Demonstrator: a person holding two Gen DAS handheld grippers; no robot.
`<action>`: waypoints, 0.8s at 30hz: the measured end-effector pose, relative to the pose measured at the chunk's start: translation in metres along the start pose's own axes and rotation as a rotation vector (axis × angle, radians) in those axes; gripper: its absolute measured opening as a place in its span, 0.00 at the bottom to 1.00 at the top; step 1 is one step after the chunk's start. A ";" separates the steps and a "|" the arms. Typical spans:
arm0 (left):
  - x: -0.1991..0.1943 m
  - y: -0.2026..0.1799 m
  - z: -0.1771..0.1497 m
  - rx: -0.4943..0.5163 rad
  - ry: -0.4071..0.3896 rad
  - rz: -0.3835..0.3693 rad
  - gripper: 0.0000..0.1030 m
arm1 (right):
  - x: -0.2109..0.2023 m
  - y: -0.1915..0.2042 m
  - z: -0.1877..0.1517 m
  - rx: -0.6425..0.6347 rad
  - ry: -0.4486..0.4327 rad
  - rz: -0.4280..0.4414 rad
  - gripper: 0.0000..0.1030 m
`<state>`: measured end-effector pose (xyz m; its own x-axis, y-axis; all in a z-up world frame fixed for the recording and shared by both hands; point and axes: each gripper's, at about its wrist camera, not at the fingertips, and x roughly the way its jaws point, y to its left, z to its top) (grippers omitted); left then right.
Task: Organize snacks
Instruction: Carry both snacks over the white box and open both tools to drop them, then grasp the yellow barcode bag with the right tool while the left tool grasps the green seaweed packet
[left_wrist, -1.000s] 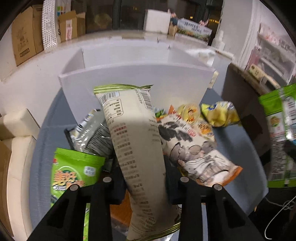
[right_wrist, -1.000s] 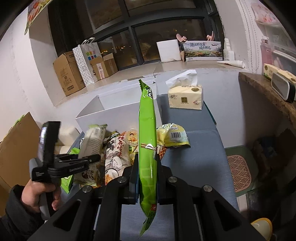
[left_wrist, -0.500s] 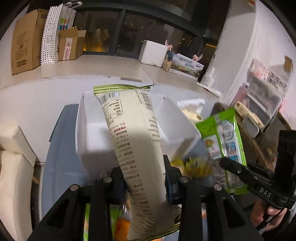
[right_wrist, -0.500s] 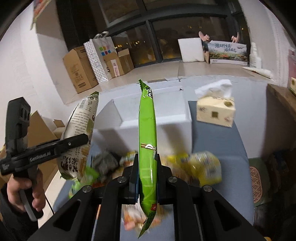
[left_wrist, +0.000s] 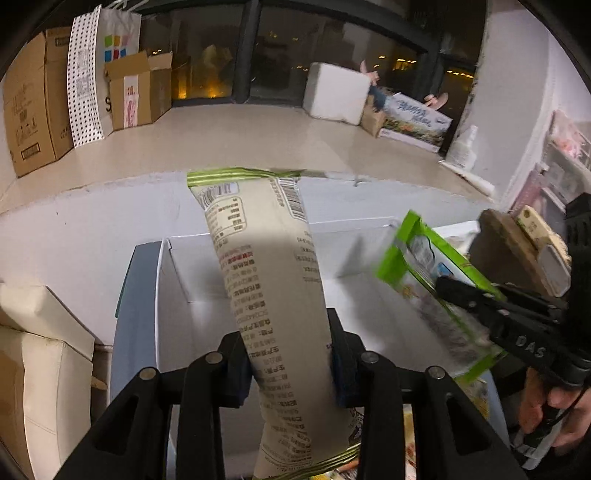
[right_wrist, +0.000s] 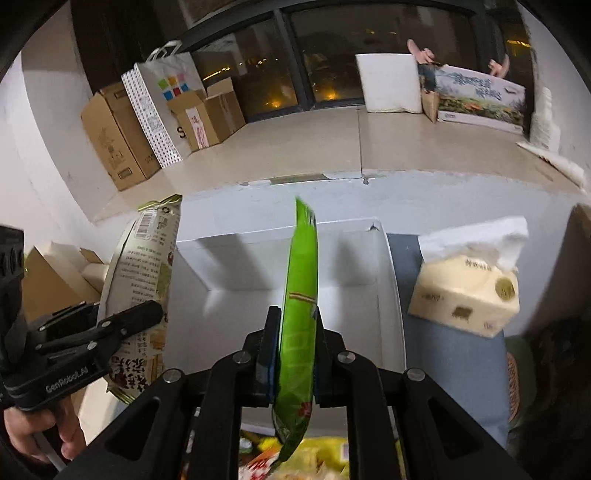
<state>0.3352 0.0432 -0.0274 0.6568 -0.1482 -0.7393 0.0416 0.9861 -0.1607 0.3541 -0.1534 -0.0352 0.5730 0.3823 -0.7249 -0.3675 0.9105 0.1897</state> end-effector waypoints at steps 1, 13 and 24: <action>0.005 0.003 0.001 -0.005 0.018 0.012 0.54 | 0.003 -0.001 0.002 0.002 0.007 -0.025 0.30; -0.023 0.024 -0.027 -0.047 -0.025 0.022 0.99 | -0.037 -0.023 -0.028 0.056 -0.057 -0.016 1.00; -0.108 0.006 -0.131 -0.102 -0.117 -0.034 1.00 | -0.142 -0.052 -0.147 0.172 -0.281 0.065 1.00</action>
<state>0.1662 0.0550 -0.0339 0.7399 -0.1659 -0.6520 -0.0076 0.9670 -0.2546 0.1842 -0.2785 -0.0394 0.7411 0.4470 -0.5009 -0.2943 0.8869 0.3561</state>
